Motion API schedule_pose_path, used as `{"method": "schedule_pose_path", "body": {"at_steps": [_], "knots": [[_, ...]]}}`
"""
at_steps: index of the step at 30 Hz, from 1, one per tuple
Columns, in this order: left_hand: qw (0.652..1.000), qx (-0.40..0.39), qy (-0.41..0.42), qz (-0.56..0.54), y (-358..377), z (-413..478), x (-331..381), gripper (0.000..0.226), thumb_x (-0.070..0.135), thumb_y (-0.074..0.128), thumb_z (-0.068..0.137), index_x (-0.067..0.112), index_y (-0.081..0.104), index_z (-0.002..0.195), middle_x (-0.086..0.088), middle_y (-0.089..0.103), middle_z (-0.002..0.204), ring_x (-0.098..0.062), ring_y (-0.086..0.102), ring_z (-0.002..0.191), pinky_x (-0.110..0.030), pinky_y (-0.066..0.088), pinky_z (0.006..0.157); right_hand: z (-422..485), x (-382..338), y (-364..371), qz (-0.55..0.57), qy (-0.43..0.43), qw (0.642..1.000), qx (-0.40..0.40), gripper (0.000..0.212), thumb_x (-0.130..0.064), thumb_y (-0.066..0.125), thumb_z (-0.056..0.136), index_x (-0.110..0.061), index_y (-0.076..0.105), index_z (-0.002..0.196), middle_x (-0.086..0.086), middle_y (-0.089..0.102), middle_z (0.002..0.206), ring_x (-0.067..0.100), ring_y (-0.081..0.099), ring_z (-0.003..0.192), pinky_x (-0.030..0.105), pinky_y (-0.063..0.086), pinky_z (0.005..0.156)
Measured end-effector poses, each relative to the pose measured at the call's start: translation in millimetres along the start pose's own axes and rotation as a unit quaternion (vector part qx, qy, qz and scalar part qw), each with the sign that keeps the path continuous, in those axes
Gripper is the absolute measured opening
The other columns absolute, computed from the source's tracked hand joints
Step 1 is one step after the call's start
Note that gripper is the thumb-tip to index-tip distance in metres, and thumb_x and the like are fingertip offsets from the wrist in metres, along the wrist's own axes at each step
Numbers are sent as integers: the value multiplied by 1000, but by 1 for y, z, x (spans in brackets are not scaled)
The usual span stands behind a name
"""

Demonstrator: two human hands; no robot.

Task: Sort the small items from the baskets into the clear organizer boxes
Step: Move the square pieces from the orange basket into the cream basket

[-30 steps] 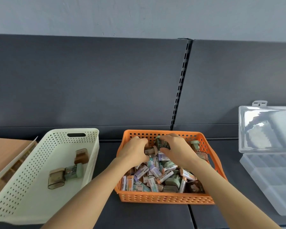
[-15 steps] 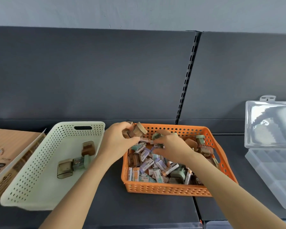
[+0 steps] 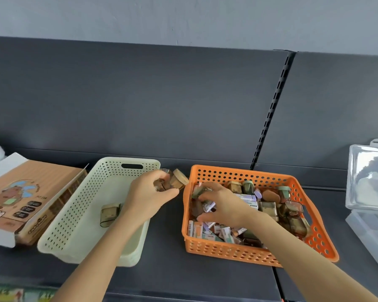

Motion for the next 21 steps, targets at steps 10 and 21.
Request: {"method": "schedule_pose_path", "body": {"at_steps": [10, 21], "knots": [[996, 1, -76, 47, -67, -3, -61, 13, 37, 70, 81, 29, 66, 91, 17, 65, 89, 0, 57, 84, -20, 43, 67, 16, -52, -29, 94, -46, 982, 156, 32, -44, 66, 82, -24, 68, 108, -8, 38, 144, 10, 45, 124, 29, 45, 97], [981, -102, -129, 103, -83, 1, -110, 38, 25, 71, 81, 19, 63, 118, 5, 63, 118, -13, 57, 106, -25, 44, 85, 94, -130, 20, -67, -88, 994, -8, 47, -49, 63, 81, -18, 64, 116, 2, 28, 151, 31, 40, 129, 40, 40, 104]]}}
Point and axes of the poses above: each hand's wrist, its own z-axis towards the middle knuckle, its own y-axis out of the palm, x = y × z, the point moved 3 cm from there along z, towards the middle knuckle
